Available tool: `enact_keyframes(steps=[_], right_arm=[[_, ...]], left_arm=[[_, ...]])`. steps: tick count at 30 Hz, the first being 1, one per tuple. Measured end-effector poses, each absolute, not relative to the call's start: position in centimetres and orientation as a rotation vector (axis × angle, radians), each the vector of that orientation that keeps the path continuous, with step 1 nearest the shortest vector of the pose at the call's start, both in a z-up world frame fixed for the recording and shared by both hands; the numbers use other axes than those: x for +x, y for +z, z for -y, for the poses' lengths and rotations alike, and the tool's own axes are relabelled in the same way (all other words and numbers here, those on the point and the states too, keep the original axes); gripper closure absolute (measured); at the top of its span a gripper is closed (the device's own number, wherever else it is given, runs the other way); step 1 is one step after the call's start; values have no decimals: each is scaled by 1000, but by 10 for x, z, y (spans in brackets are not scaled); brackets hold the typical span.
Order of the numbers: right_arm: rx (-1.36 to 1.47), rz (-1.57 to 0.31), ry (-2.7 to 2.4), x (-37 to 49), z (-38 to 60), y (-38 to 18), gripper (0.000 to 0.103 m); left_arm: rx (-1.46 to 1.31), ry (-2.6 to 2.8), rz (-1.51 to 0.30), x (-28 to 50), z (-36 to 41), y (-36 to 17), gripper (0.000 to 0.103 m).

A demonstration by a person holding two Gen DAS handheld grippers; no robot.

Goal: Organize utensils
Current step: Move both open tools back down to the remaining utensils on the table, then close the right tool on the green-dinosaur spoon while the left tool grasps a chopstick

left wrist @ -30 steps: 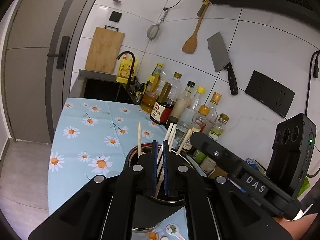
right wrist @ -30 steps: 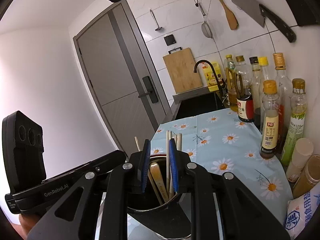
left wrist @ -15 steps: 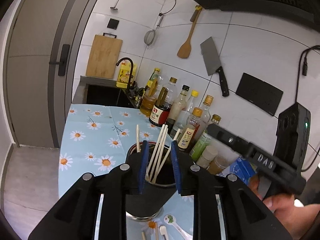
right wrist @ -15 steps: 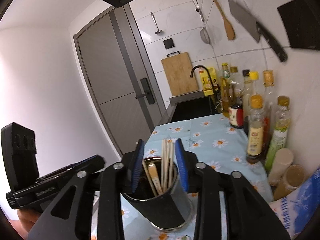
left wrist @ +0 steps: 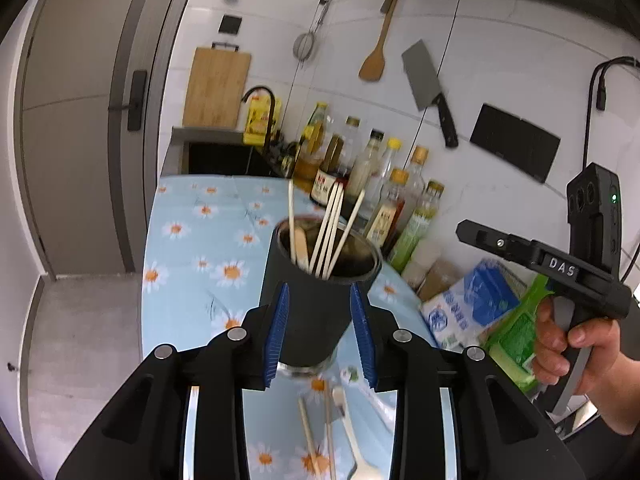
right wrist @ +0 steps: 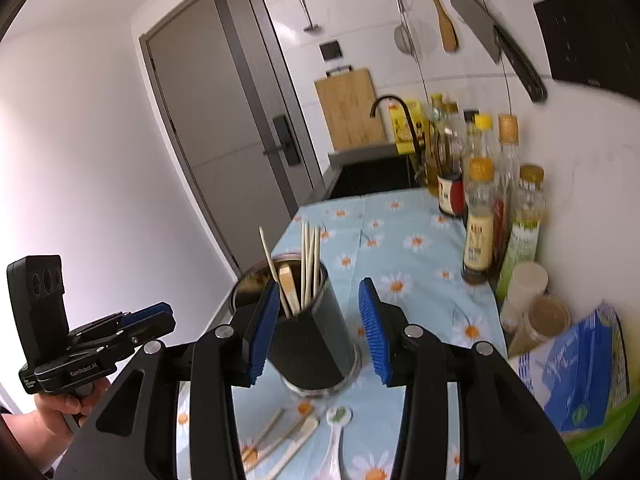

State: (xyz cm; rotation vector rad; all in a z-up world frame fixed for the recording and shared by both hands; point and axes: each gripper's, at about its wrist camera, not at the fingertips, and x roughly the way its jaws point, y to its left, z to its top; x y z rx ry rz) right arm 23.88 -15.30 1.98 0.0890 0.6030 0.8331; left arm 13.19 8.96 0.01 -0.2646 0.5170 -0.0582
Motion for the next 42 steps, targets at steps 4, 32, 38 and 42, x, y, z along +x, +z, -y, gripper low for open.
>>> enact_keyframes(steps=[4, 32, 38, 42], right_arm=[[78, -656, 805, 233, 159, 9, 61], [-64, -1487, 753, 241, 119, -132, 61], [-126, -1615, 694, 245, 98, -156, 66], [-143, -1636, 675, 246, 94, -161, 74]], left_arm=[[-278, -54, -587, 127, -89, -13, 72], [-434, -121, -945, 98, -84, -125, 72], [-470, -121, -964, 96, -92, -131, 72], [-482, -133, -964, 97, -96, -132, 72]])
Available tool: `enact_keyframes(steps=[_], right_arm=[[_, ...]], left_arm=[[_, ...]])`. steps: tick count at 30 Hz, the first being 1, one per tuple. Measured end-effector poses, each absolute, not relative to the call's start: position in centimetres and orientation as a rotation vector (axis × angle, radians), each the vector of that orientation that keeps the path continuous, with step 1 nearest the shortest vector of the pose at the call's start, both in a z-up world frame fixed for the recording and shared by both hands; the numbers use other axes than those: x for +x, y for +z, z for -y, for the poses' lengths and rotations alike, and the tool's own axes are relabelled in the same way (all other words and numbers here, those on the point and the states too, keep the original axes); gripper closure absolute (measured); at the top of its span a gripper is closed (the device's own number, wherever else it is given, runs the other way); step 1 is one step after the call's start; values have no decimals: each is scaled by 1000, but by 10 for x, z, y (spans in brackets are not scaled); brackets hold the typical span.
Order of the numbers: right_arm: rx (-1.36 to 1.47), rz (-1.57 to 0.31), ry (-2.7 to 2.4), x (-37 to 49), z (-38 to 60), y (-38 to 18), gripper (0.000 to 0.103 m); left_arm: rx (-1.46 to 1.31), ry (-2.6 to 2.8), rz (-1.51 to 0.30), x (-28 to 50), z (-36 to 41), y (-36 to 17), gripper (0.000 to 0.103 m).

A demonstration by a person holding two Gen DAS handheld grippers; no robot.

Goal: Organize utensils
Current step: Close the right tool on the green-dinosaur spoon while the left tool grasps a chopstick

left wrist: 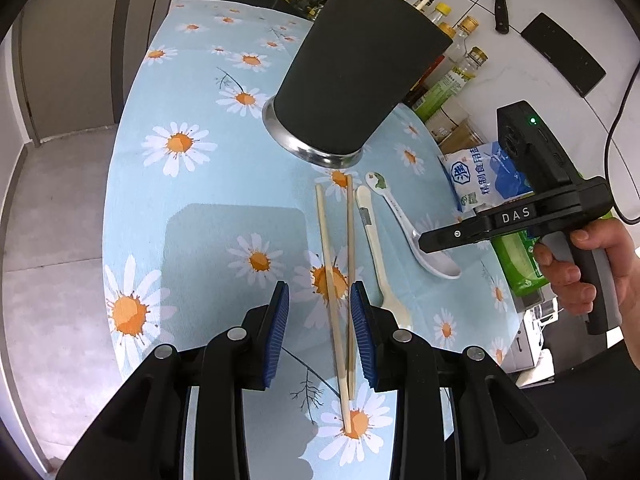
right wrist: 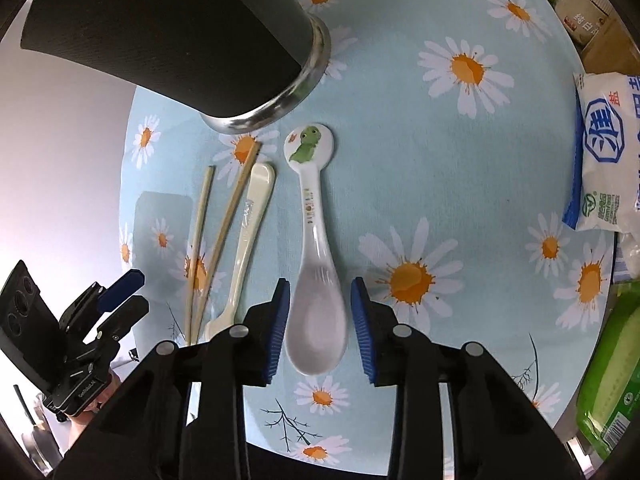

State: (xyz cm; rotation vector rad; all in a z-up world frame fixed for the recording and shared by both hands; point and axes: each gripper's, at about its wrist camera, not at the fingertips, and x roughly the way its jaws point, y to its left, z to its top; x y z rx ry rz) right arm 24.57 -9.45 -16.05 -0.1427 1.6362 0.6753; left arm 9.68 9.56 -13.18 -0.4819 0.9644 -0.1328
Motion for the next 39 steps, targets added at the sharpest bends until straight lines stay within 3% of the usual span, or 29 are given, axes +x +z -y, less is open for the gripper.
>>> enact_keyframes(steps=[17, 39], right_arm=[[-234, -1637, 673, 237, 76, -167, 98], [43, -1459, 958, 223, 163, -103, 99]], left_arm=[[-455, -147, -1026, 118, -95, -140, 72], [-311, -5, -1246, 161, -61, -140, 72]])
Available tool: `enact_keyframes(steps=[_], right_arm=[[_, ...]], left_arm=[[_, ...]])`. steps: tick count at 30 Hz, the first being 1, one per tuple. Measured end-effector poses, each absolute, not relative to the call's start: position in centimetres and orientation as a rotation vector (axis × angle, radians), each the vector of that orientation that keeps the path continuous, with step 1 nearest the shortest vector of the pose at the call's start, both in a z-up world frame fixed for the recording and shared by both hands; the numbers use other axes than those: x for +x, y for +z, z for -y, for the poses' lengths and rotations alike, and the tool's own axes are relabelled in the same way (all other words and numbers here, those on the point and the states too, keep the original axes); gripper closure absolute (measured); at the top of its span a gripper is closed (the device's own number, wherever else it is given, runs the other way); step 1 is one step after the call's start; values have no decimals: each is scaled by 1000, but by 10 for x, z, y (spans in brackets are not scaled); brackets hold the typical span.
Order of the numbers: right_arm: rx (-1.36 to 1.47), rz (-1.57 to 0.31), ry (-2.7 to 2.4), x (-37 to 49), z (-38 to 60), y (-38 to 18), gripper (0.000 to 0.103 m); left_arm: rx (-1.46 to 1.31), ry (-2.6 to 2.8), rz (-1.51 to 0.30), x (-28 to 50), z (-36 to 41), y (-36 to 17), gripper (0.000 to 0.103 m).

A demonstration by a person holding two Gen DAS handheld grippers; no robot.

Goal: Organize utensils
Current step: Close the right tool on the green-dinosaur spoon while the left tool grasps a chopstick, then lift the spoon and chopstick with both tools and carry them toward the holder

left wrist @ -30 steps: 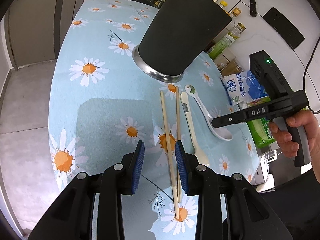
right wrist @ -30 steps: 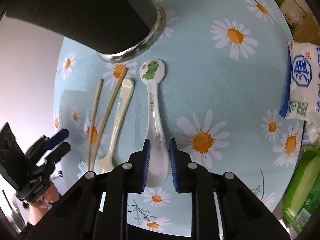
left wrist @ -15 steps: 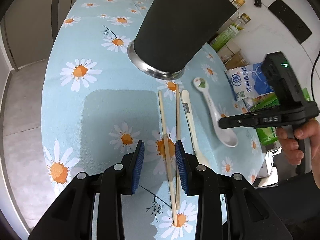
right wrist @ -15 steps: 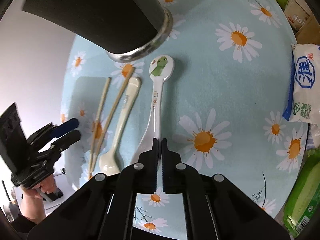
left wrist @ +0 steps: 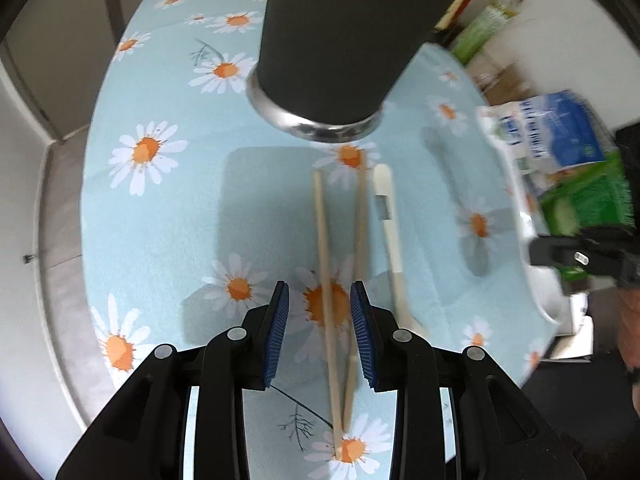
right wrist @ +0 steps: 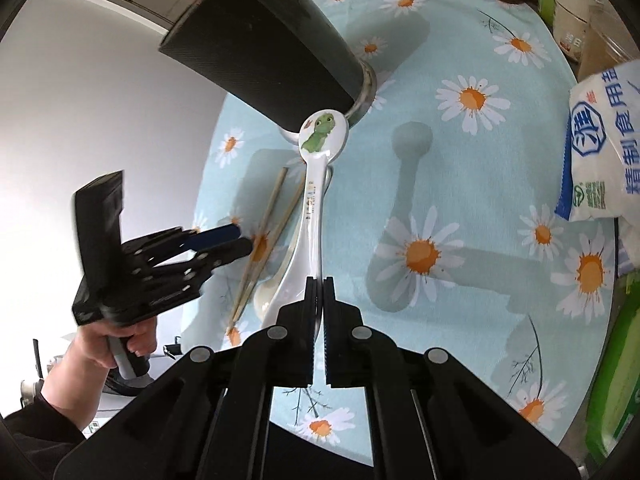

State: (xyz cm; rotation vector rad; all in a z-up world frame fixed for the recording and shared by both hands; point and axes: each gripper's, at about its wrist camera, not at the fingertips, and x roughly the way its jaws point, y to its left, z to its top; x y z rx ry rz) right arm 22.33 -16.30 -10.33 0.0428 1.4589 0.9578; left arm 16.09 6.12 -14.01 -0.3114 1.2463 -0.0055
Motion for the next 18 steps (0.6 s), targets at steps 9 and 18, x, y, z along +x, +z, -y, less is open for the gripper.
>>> enact_keyframes(steps=[9, 18], right_arm=[[103, -1425, 1007, 222, 181, -101, 99], [104, -1401, 1063, 228, 186, -109, 99]], left_arm=[[-160, 53, -1376, 181, -41, -146, 81], [-121, 87, -1429, 192, -33, -149, 96]])
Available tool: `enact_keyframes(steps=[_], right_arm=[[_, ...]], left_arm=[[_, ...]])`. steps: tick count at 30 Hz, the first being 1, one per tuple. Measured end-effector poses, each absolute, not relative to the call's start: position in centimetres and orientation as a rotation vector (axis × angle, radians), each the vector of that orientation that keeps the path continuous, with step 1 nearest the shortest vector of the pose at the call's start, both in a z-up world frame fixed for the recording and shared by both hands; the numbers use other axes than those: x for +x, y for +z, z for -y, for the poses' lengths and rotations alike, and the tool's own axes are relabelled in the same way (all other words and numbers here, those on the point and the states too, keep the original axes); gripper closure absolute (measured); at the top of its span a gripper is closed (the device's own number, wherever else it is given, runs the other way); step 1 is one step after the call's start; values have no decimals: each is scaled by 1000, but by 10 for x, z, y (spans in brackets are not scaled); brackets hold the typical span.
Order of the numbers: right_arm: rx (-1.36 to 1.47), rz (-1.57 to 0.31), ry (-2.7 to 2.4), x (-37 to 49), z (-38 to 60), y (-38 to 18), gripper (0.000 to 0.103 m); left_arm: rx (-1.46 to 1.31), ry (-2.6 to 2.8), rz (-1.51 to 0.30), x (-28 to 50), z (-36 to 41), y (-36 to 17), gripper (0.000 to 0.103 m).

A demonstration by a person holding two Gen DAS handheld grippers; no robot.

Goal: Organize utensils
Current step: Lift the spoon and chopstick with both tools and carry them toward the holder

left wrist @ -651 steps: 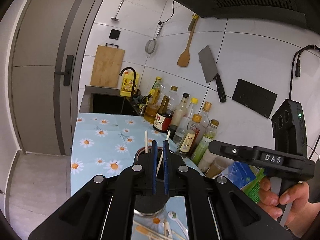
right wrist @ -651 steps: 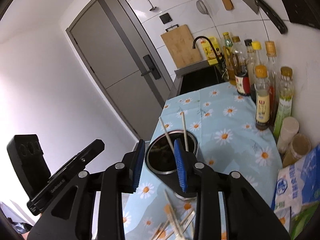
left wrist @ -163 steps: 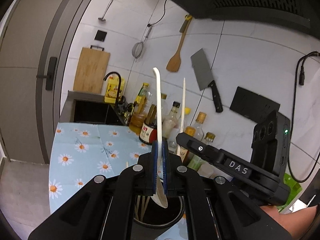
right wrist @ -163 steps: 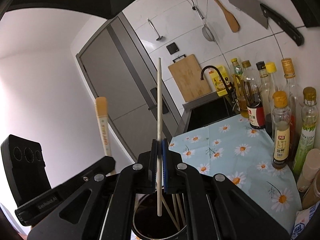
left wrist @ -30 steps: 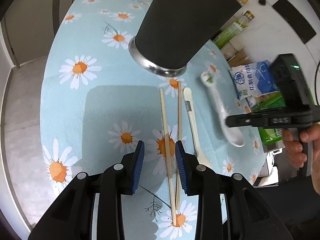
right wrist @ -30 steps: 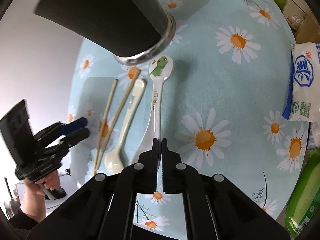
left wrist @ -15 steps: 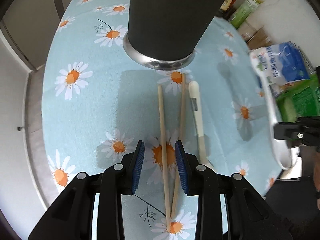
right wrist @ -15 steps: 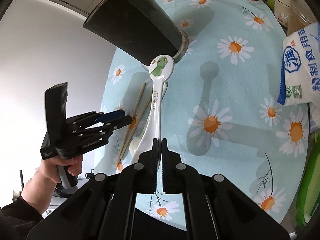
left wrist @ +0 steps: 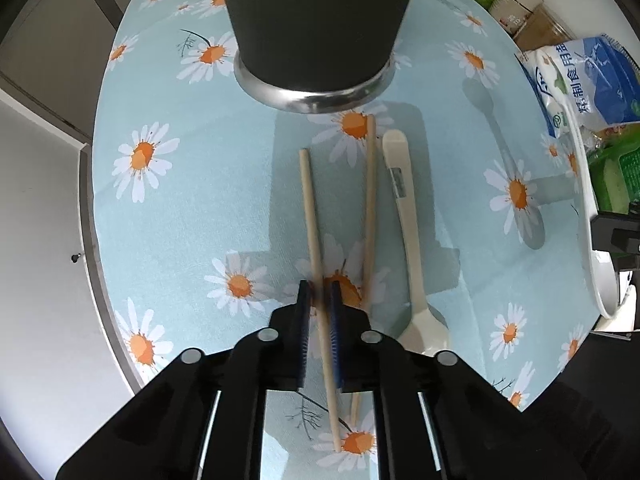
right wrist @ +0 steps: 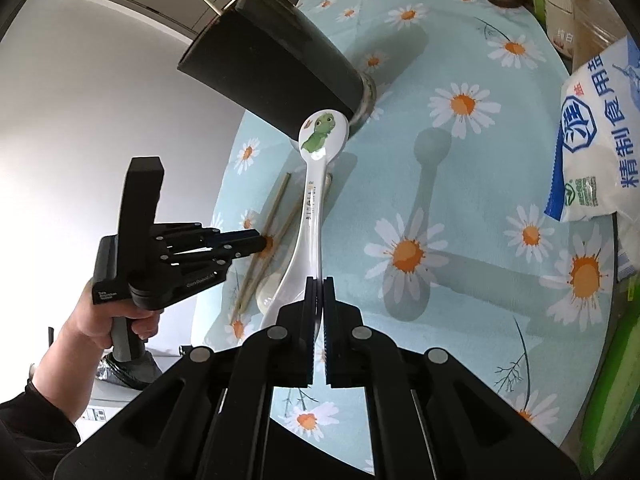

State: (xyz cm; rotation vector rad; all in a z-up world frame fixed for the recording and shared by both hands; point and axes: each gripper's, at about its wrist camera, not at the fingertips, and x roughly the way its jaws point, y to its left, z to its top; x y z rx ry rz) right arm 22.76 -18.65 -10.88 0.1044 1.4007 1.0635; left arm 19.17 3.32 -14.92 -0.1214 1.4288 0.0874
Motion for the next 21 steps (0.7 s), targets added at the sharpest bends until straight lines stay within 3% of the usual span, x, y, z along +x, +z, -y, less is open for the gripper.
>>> enact_keyframes(steps=[21], right_arm=[[39, -1332, 1150, 225, 174, -91, 99]], left_arm=[[-185, 112, -1355, 159, -29, -138, 99]])
